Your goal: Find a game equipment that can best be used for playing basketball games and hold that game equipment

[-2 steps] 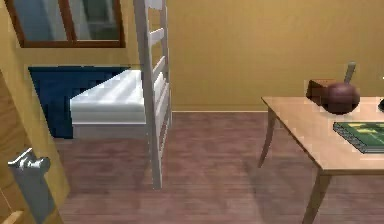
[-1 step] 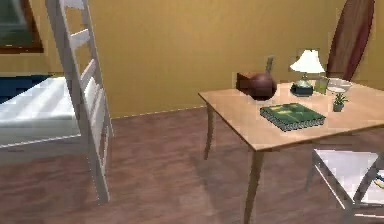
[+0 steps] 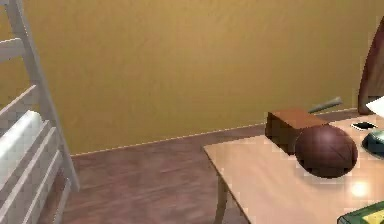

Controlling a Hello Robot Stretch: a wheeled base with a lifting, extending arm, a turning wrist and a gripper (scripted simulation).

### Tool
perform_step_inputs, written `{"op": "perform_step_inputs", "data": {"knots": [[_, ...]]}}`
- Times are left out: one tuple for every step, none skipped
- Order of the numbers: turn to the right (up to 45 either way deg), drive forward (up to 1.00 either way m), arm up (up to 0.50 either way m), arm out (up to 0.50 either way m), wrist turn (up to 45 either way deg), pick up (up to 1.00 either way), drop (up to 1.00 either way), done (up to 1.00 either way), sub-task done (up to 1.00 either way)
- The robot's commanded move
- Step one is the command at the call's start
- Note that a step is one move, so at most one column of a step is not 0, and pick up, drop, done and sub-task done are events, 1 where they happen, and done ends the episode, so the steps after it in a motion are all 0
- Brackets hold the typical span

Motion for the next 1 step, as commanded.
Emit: {"op": "perform_step_inputs", "data": {"knots": [[-45.0,0.0,0.0,0.0,0.0,0.0,0.0,0.0,0.0]]}}
